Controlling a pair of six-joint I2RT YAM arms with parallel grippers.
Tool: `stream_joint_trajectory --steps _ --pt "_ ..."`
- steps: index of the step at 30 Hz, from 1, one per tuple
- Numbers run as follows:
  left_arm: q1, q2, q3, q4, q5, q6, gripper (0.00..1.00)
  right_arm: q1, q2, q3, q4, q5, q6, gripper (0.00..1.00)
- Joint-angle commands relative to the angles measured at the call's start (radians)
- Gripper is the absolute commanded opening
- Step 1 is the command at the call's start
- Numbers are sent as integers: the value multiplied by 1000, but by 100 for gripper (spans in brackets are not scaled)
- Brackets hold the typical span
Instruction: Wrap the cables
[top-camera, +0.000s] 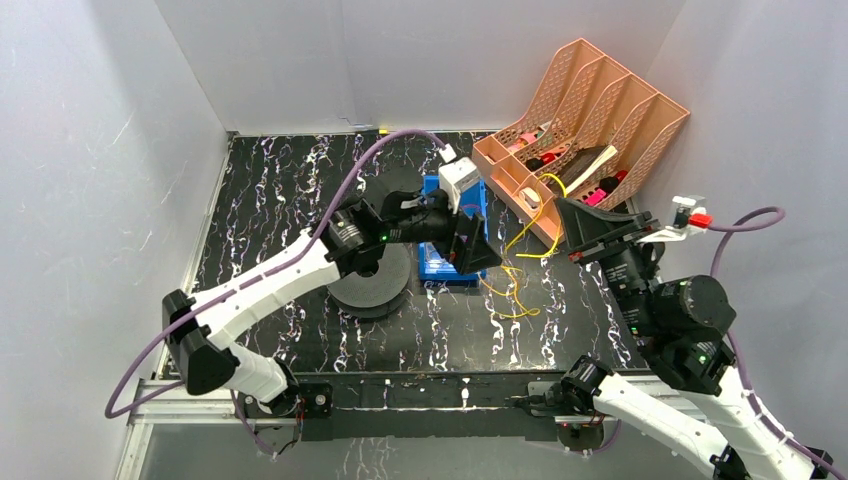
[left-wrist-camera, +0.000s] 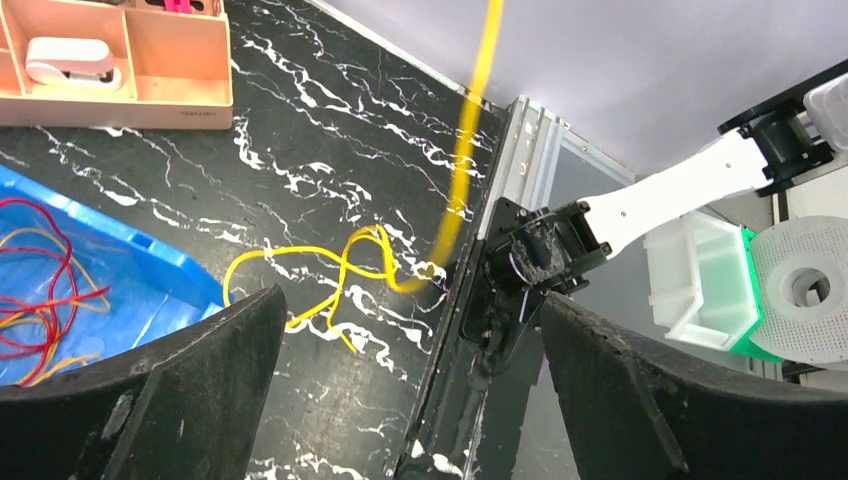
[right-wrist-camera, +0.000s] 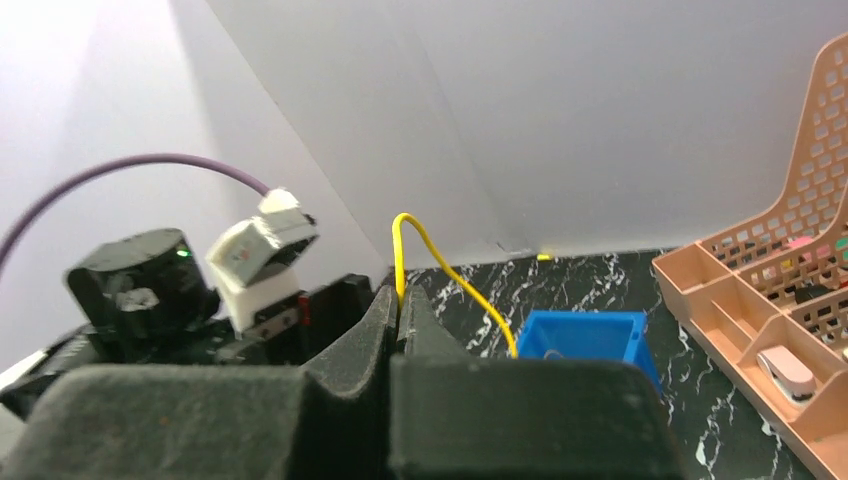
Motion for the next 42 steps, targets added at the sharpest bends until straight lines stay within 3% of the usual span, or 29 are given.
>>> stream_joint_trajectory --steps 1,12,21,32,38,42 --pt "1 -139 -60 20 -20 -11 98 3 19 -50 51 -6 -17 0" --pt "1 -275 -207 98 -9 -95 98 3 110 -163 113 -116 66 0" --pt "1 -233 -256 171 93 -178 98 3 205 -208 230 -242 131 0" --pt "2 -183 -312 248 131 -213 93 3 189 -245 284 -302 169 0" --pt "1 -167 -322 280 151 -215 68 3 159 -272 286 -317 203 0" --pt "1 -170 -330 304 170 -221 39 3 147 -284 278 -326 213 0"
